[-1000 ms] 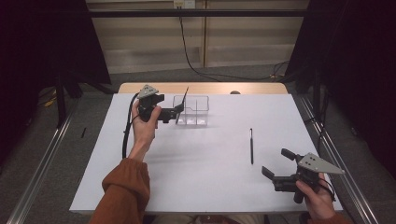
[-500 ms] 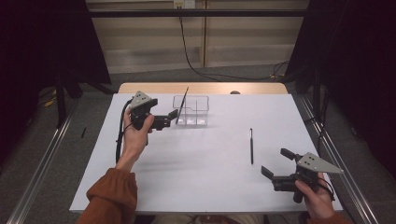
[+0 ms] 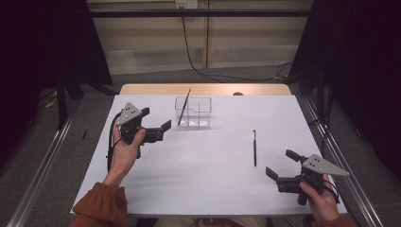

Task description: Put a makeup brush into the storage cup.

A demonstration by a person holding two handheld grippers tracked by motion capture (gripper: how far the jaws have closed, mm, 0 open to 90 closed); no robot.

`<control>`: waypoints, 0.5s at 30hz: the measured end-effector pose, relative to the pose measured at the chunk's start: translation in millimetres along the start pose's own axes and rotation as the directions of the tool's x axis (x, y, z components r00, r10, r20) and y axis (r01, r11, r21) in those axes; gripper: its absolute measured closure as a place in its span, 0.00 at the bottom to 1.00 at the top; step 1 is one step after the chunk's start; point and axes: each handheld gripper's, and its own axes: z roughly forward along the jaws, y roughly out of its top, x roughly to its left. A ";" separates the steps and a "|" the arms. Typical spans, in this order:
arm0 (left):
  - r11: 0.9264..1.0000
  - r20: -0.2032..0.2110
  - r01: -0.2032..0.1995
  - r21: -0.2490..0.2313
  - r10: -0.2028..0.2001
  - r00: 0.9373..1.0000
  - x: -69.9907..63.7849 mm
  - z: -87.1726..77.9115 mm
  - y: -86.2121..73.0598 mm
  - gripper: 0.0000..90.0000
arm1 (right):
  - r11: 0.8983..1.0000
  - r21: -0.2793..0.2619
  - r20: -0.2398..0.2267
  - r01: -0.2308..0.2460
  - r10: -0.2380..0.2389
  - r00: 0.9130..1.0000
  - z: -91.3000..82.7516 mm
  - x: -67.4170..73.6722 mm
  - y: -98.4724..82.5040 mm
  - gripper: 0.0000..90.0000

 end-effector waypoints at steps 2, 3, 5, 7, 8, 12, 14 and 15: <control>1.000 -0.002 0.003 0.000 -0.003 1.000 -1.0 -4.2 -3.3 0.03 | 1.000 -0.001 0.001 -0.002 0.002 1.000 -0.3 -0.3 -0.3 0.00; 1.000 -0.008 -0.011 0.002 0.011 1.000 -1.9 -7.6 -4.8 0.03 | 1.000 -0.001 0.003 -0.002 0.002 1.000 -0.4 -0.5 -0.3 0.00; 1.000 -0.003 -0.012 0.004 0.012 1.000 -3.3 -12.6 -6.4 0.04 | 1.000 -0.001 0.007 -0.005 0.005 1.000 -0.1 -0.8 -0.5 0.00; 1.000 -0.003 -0.017 0.006 0.017 1.000 -6.2 -19.1 -8.5 0.04 | 1.000 -0.001 0.013 -0.005 0.005 1.000 -0.3 -0.5 -0.4 0.00; 1.000 0.004 -0.021 0.007 0.021 1.000 -7.0 -22.8 -9.8 0.04 | 1.000 -0.002 0.013 -0.005 0.005 1.000 -0.7 -0.1 -0.2 0.00; 0.999 -0.024 -0.047 -0.003 0.047 0.999 -9.9 -37.7 -17.8 0.04 | 1.000 -0.001 0.011 0.002 -0.002 1.000 -1.4 2.5 0.2 0.00; 0.999 -0.024 -0.035 -0.014 0.035 0.999 -10.6 -44.0 -21.6 0.03 | 1.000 -0.002 0.015 0.001 -0.001 1.000 -1.7 3.3 0.5 0.00; 0.999 -0.030 -0.043 -0.006 0.043 0.999 -10.9 -48.7 -23.2 0.03 | 1.000 -0.002 0.017 -0.002 0.002 1.000 -1.5 3.7 0.6 0.00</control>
